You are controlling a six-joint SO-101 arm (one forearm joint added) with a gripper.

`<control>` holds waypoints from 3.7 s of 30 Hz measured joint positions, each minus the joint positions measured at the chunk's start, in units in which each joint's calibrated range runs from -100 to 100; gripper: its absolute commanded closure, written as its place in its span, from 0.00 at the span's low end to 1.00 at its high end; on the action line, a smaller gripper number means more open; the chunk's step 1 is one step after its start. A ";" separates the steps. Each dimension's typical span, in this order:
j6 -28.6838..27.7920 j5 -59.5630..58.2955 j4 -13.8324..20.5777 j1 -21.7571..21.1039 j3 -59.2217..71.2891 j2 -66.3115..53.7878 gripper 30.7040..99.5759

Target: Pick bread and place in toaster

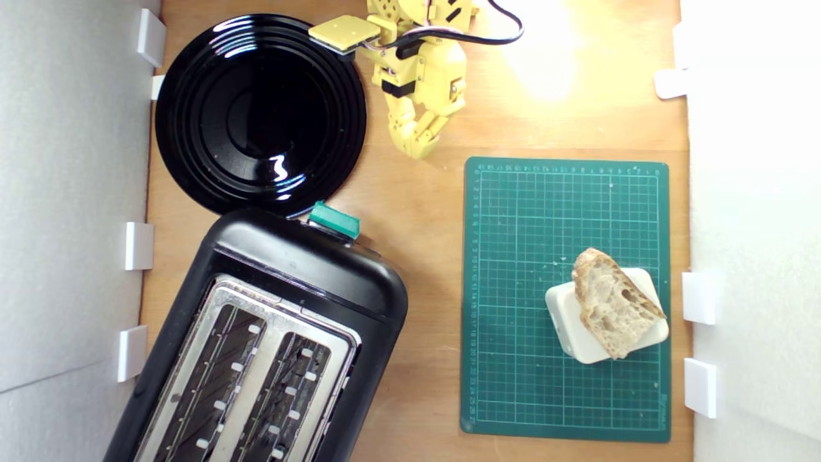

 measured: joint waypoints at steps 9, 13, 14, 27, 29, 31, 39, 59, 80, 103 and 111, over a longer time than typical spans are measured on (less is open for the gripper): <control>0.00 0.00 0.00 0.00 0.00 0.00 0.94; 0.00 0.00 0.00 0.00 0.00 0.00 0.94; 0.00 0.00 0.00 0.00 0.00 0.00 0.94; 0.00 0.00 0.00 0.00 0.00 0.00 0.94; 0.00 0.00 0.00 0.00 0.00 0.00 0.94; 0.00 0.00 0.00 0.00 0.00 0.00 0.94; 0.00 0.00 0.00 0.00 0.00 0.00 0.94; 0.00 0.00 0.00 0.00 0.00 0.00 0.94; 0.00 0.00 0.00 0.00 -0.37 0.08 0.94; -4.35 -46.69 -4.44 0.09 -1.85 36.04 0.93; -7.45 -65.08 -3.38 0.09 -1.85 50.48 0.93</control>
